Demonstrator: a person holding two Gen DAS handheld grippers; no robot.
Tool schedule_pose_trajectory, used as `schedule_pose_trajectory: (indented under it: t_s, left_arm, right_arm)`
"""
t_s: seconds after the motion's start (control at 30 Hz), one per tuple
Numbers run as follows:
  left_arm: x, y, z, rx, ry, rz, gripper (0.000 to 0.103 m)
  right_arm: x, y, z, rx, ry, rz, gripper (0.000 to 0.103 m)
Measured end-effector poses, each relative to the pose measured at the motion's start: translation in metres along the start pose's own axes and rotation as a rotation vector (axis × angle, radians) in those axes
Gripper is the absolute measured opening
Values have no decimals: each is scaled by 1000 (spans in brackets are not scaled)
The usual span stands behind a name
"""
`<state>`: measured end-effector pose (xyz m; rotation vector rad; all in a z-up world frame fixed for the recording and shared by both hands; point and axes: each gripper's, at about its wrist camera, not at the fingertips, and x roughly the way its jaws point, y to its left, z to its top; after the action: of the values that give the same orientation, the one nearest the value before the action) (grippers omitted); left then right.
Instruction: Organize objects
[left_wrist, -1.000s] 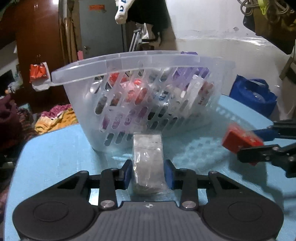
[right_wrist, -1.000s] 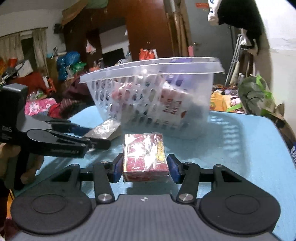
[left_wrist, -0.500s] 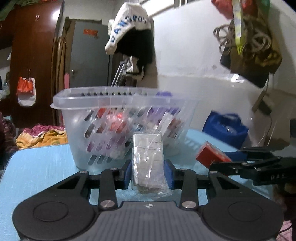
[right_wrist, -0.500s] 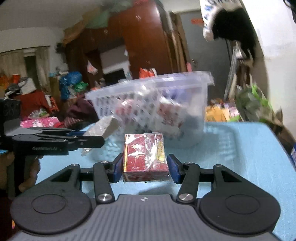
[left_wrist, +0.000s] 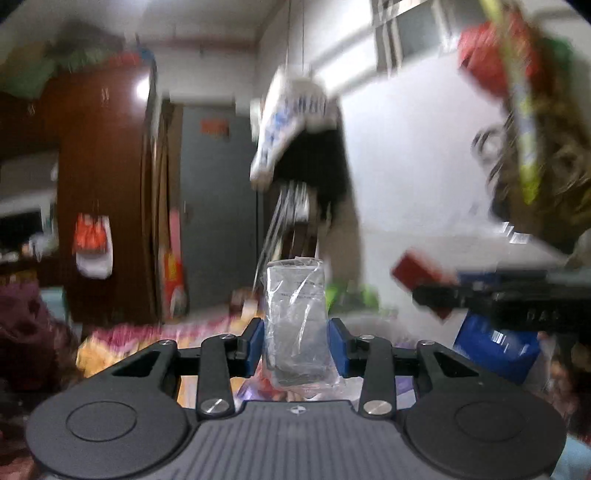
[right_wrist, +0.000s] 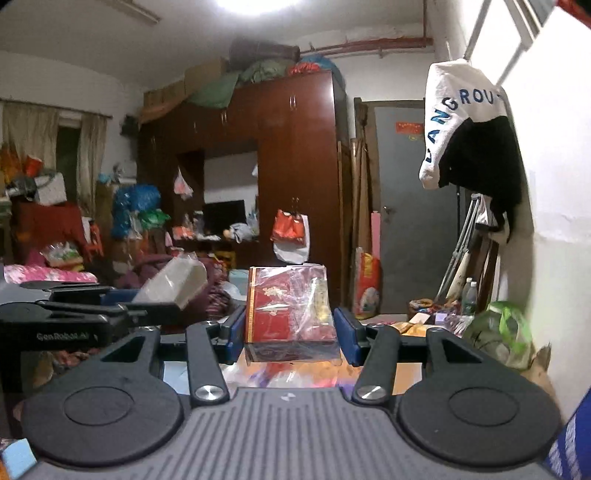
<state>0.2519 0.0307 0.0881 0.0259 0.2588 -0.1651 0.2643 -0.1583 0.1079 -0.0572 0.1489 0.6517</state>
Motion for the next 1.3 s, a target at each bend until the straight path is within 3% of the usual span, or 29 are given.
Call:
schedule_pose_trajectory:
  t_s: [0.03, 0.1, 0.2, 0.3, 0.37, 0.43, 0.5, 0.57, 0.67, 0.77, 1.3]
  left_arm:
    - [16, 2, 1, 2, 44, 22, 63]
    - [40, 5, -4, -12, 94, 55, 79]
    - [42, 8, -16, -33, 99, 42, 79]
    - [14, 8, -27, -40, 23, 44, 84]
    - [-5, 8, -33, -35, -22, 79, 91]
    - [-17, 10, -38, -44, -19, 60, 100]
    - [-21, 13, -42, -81, 20, -5, 101]
    - [-22, 11, -46, -96, 38, 1, 101]
    - [-26, -3, -49, -49, 59, 81, 101]
    - [-34, -15, -51, -15, 58, 132, 101]
    - [-41, -31, -56, -9, 107, 107, 101]
  right_arm:
    - [15, -2, 4, -13, 30, -11, 68]
    - [37, -6, 3, -20, 75, -64, 93]
    - [41, -12, -8, -18, 99, -95, 94]
    - [2, -20, -20, 28, 23, -70, 103]
    - [-21, -19, -24, 43, -1, -120, 103]
    - [-36, -18, -29, 43, 14, -214, 103]
    - [-52, -12, -40, 38, 44, -337, 103]
    - [-69, -8, -48, 46, 51, -376, 103]
    - [-83, -11, -53, 102, 135, -312, 103]
    - [-94, -16, -56, 173, 124, -232, 103]
    - [-85, -8, -53, 125, 167, -204, 103]
